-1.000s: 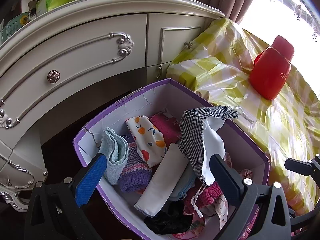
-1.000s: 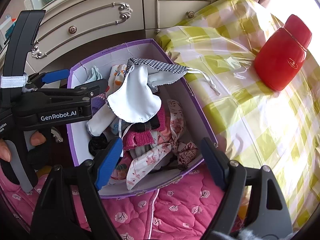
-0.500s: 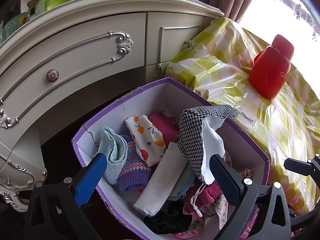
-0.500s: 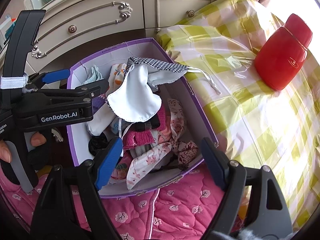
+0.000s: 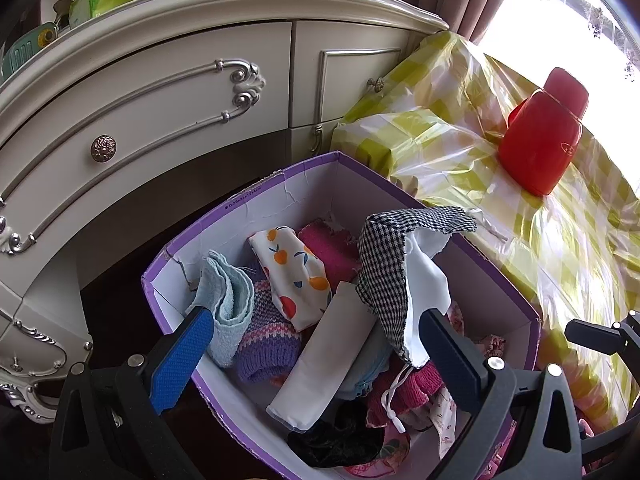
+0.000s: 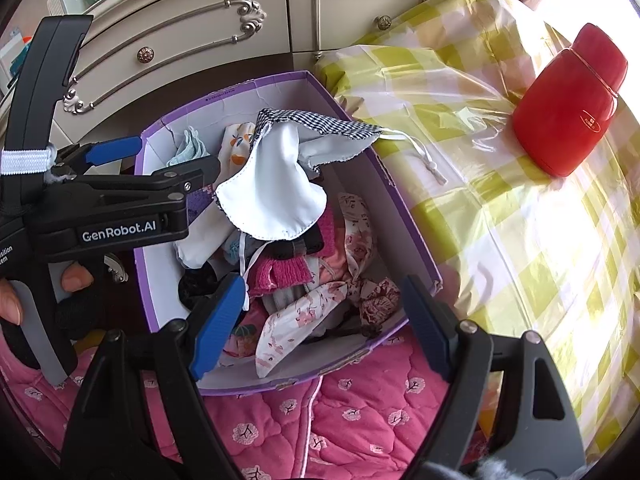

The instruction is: Organize soft objects

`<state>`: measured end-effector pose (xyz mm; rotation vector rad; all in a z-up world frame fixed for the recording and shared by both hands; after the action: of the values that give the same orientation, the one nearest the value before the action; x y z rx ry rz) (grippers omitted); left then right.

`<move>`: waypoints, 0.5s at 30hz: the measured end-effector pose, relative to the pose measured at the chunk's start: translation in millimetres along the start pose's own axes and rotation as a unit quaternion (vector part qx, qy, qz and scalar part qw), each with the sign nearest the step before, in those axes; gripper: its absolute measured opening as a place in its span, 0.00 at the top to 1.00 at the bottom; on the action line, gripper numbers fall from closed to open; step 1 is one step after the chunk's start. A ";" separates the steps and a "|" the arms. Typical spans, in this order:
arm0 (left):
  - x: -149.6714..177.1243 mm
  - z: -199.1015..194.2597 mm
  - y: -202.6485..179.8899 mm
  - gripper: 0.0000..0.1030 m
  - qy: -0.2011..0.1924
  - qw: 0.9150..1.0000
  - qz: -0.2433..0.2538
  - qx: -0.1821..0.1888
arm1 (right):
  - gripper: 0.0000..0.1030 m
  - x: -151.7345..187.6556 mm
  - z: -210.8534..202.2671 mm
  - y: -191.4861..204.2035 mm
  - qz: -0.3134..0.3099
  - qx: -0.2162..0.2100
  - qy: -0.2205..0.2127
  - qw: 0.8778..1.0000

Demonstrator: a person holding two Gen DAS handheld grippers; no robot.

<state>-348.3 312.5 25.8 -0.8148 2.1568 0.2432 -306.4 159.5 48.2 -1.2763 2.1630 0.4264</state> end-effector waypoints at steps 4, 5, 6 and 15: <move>-0.6 0.5 0.2 0.00 0.000 1.000 0.000 0.000 | 0.20 -0.1 0.2 0.3 0.000 0.000 0.000 1.000; -0.7 0.6 0.3 0.00 0.000 1.000 0.000 0.000 | 0.20 0.1 0.2 0.4 0.000 0.000 0.000 1.000; -0.6 0.7 0.3 0.00 0.000 1.000 0.000 0.001 | 0.20 -0.1 0.2 0.3 0.000 0.000 0.000 1.000; 1.2 1.4 1.4 0.00 0.000 1.000 -0.002 -0.002 | 0.20 0.1 0.4 0.5 0.000 0.000 0.000 1.000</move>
<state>-349.0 313.6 23.9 -0.8207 2.1552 0.2465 -306.8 159.9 47.9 -1.2761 2.1638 0.4261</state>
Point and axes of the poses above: each gripper's, at about its wrist camera, not at the fingertips, and z roughly the way its jaws point, y to its left, x to its underside, the point moved 4 cm from there along z, roughly the way its jaws point, and after that the axes turned 13 degrees about -y, right-handed, at the moved point
